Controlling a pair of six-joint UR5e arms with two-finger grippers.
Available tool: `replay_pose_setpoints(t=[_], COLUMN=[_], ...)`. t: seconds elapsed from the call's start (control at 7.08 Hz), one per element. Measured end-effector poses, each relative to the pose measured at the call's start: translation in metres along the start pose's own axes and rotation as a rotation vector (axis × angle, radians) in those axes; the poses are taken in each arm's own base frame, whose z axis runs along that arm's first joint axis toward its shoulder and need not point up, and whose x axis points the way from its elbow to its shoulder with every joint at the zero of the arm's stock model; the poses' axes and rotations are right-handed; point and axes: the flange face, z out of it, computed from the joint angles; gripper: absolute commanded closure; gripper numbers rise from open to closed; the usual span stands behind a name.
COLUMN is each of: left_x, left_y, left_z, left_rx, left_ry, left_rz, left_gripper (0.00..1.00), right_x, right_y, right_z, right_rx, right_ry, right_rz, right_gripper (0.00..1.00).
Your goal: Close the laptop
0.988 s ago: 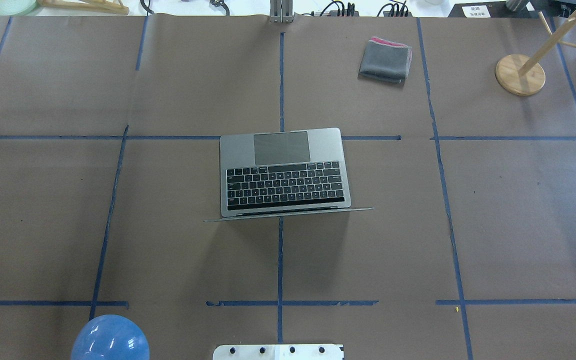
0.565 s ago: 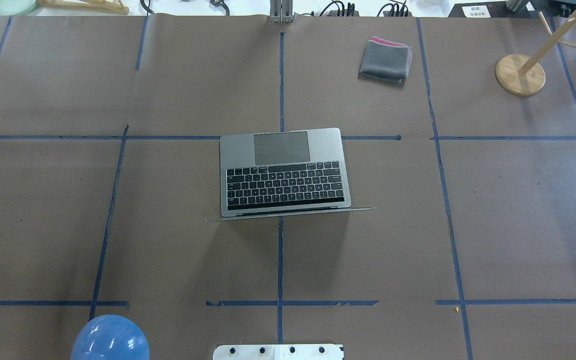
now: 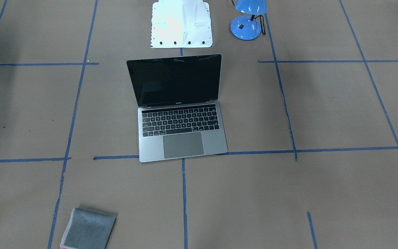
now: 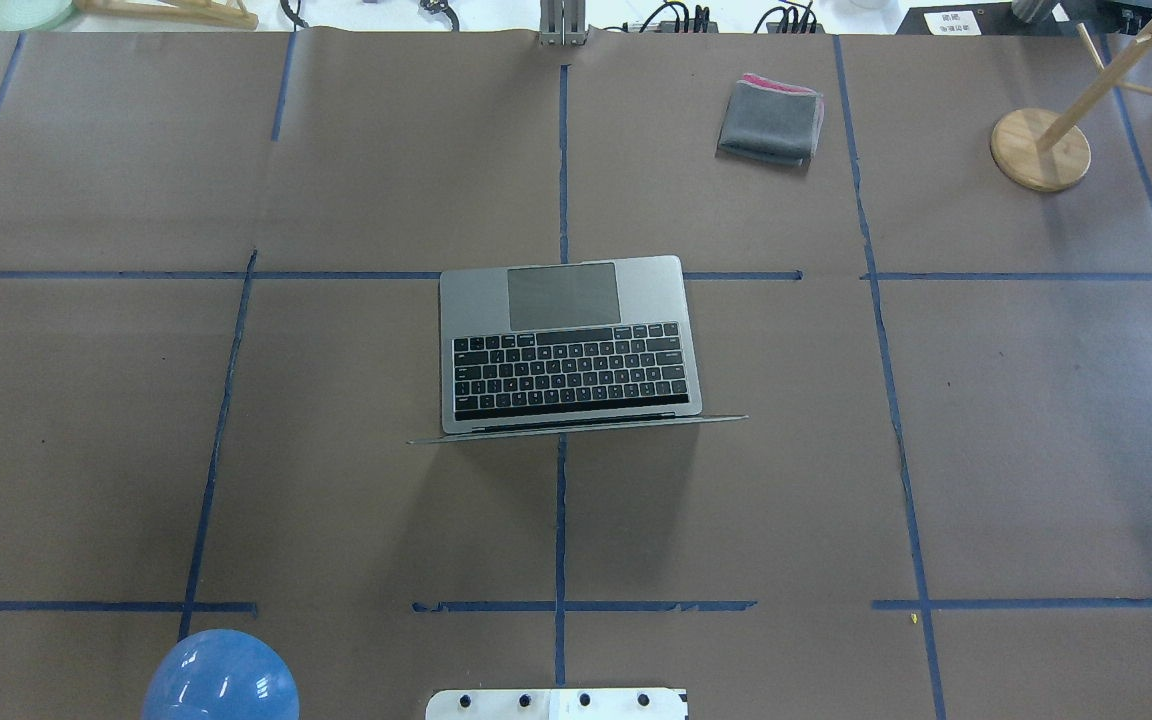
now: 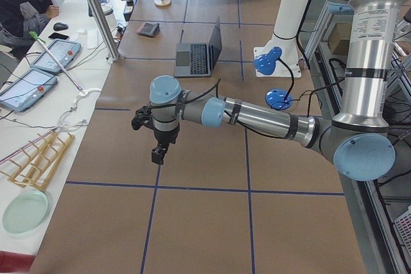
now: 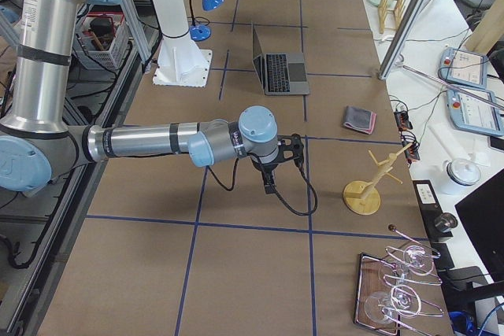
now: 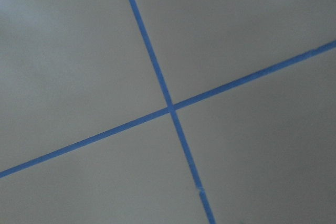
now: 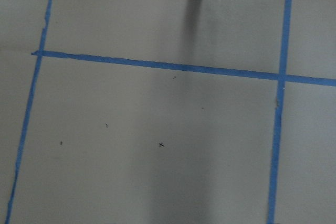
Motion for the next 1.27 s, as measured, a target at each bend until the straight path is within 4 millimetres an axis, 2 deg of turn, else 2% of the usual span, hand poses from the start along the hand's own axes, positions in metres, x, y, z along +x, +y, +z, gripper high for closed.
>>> replay_pose_setpoints(t=[0.28, 0.56, 0.71, 0.99, 1.13, 1.27], left_x=[0.062, 0.142, 0.192, 0.285, 0.324, 0.357], left_y=[-0.016, -0.016, -0.008, 0.015, 0.030, 0.046], left_z=[0.021, 0.048, 0.062, 0.075, 0.081, 0.088], left_rx=[0.042, 0.036, 0.006, -0.044, -0.062, -0.090], left_ry=[0.100, 0.186, 0.234, 0.343, 0.413, 0.481], left_rz=[-0.091, -0.029, 0.018, 0.002, -0.035, -0.070], left_gripper=[0.00, 0.00, 0.00, 0.00, 0.00, 0.00], right_x=[-0.065, -0.128, -0.154, -0.197, -0.219, -0.241], right_y=[-0.001, 0.013, 0.023, 0.047, 0.061, 0.072], right_z=[0.036, 0.078, 0.093, 0.112, 0.118, 0.118], right_rx=[0.040, 0.073, 0.067, 0.016, -0.015, -0.039], right_ry=[-0.080, -0.137, -0.175, -0.266, -0.319, -0.363], right_rz=[0.066, 0.111, 0.105, 0.080, 0.087, 0.096], right_gripper=[0.01, 0.01, 0.01, 0.01, 0.03, 0.12])
